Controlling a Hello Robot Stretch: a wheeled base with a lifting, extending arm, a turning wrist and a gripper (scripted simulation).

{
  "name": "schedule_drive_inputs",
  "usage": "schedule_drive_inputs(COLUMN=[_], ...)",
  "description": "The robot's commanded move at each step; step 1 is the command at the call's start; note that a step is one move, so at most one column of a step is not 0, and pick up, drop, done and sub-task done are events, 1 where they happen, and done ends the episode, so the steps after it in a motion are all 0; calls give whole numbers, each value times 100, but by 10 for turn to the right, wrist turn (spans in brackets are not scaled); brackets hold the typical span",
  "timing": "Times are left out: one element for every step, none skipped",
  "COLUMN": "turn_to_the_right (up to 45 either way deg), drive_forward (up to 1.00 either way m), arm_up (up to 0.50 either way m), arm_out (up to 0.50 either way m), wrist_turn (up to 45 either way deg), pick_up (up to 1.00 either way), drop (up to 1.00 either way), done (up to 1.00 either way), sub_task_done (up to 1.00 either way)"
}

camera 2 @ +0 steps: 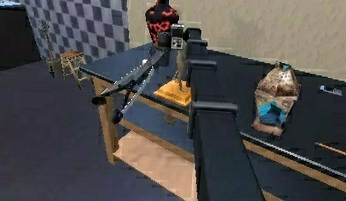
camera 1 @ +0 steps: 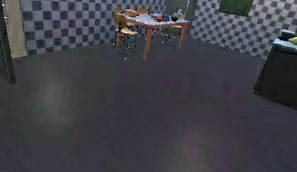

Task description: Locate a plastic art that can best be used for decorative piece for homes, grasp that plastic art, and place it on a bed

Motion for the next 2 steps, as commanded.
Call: schedule_drive_inputs(turn_to_the_right=[0, 0], drive_forward=[0, 0], arm_up=[0, 0], arm_out=[0, 0], wrist_turn=[450, 450], pick_up=[0, 0], drop=[0, 0], done=[0, 0], sub_task_done=[0, 0])
